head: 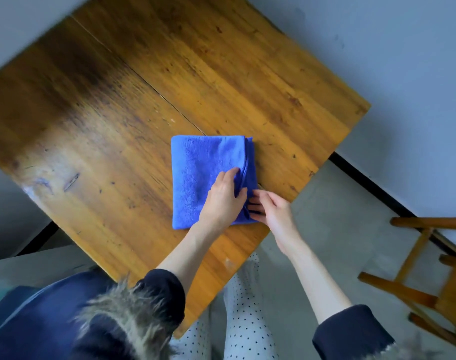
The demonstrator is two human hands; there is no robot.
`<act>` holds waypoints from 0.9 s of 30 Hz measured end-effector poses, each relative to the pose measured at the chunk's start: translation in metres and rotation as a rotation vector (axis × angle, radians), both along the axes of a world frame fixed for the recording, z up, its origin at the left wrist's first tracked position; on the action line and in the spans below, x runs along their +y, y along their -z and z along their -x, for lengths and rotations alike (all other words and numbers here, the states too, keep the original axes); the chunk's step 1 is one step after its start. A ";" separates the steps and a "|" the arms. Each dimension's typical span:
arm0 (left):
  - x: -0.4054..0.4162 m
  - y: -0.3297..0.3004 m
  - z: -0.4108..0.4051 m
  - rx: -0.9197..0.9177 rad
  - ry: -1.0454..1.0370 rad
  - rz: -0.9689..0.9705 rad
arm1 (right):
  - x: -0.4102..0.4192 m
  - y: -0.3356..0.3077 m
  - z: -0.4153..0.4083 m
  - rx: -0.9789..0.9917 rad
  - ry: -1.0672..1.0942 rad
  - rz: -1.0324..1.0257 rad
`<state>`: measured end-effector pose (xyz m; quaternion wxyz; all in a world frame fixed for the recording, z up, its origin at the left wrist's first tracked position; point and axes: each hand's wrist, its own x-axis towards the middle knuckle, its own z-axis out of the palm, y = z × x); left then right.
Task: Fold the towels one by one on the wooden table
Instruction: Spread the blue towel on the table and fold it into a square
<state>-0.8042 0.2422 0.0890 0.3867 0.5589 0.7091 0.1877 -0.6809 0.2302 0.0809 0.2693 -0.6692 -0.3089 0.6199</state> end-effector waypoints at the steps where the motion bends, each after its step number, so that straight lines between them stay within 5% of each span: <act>1: -0.001 0.002 0.000 -0.006 0.033 0.007 | 0.002 0.000 0.000 -0.006 -0.015 -0.001; 5: -0.008 -0.001 0.007 -0.044 0.117 -0.059 | 0.012 0.002 0.004 -0.123 -0.092 -0.041; 10: -0.026 0.002 0.036 0.441 0.130 -0.377 | 0.042 0.000 0.019 -0.299 -0.183 -0.107; 15: -0.037 0.015 0.055 0.585 0.268 -0.331 | 0.047 0.002 0.024 -0.410 -0.306 -0.156; 27: -0.035 0.036 0.041 0.708 0.369 -0.210 | 0.051 0.005 0.021 -0.299 -0.079 -0.005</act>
